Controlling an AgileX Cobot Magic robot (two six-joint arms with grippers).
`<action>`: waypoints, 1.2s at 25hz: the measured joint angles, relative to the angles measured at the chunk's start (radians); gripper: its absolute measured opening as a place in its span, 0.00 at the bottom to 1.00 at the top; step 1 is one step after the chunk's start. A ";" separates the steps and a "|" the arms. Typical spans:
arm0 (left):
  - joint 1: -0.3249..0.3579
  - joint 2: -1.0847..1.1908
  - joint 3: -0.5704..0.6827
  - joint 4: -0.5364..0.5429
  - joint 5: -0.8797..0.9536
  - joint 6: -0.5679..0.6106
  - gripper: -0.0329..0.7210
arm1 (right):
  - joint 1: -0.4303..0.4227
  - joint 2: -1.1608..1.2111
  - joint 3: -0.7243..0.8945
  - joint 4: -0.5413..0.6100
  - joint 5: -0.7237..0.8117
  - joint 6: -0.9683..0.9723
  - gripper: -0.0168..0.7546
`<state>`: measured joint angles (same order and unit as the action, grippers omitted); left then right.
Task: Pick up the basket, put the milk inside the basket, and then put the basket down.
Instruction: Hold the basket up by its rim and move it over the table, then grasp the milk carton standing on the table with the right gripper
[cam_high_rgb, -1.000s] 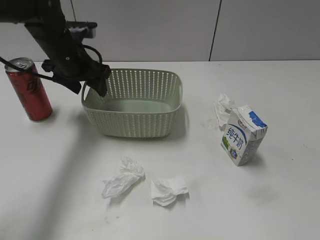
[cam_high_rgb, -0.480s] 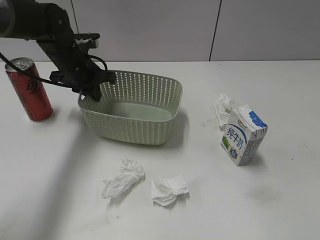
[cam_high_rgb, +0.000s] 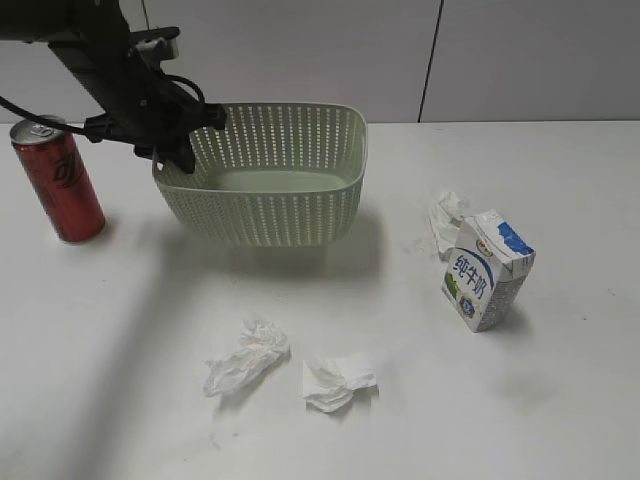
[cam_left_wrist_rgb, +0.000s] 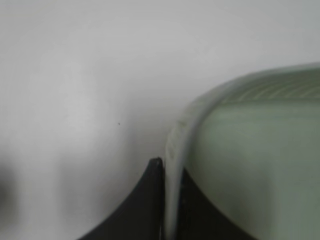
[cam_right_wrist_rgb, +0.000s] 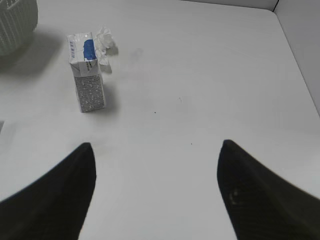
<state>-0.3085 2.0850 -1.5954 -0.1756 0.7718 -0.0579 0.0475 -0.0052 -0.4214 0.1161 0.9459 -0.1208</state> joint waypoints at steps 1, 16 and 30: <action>0.000 -0.009 0.000 0.000 0.002 -0.004 0.04 | 0.000 0.000 0.000 0.000 0.000 0.000 0.77; 0.000 -0.020 0.000 0.000 0.027 -0.011 0.04 | 0.000 0.219 -0.070 0.181 -0.359 -0.073 0.89; 0.000 -0.020 0.000 0.001 0.031 -0.011 0.04 | 0.044 1.217 -0.467 0.358 -0.202 -0.344 0.89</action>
<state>-0.3085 2.0652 -1.5954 -0.1745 0.8031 -0.0689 0.0911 1.2116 -0.8880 0.4744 0.7437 -0.4644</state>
